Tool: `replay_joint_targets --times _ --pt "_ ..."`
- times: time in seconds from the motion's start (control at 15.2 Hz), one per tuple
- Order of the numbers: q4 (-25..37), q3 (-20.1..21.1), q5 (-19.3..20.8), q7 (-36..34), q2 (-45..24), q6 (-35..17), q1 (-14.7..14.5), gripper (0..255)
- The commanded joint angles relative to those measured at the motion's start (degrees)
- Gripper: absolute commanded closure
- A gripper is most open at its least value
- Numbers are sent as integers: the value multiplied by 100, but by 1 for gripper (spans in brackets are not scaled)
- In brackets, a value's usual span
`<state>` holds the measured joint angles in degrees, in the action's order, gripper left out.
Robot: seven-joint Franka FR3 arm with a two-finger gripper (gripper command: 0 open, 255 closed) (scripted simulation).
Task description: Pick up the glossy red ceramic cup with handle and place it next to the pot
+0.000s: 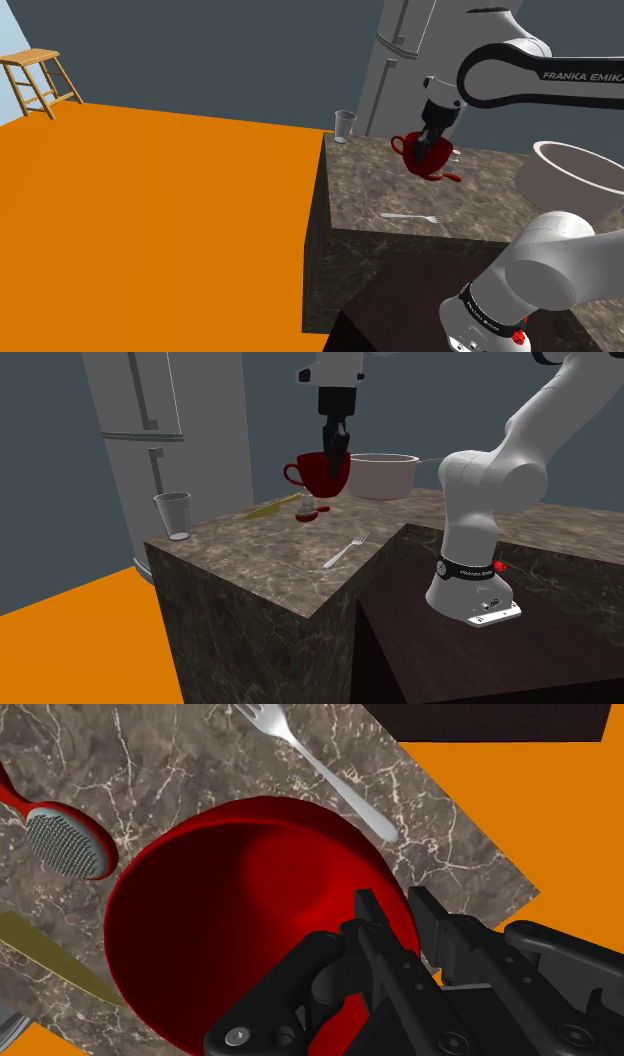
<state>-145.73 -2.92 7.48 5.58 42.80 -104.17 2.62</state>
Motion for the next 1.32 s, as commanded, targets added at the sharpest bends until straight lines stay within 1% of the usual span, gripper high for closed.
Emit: replay_joint_targets --times 0.0,1.25 --pt "151 19 -16 3 17 167 -8 255" --pt "1783 77 -80 128 -233 1543 -18 255"
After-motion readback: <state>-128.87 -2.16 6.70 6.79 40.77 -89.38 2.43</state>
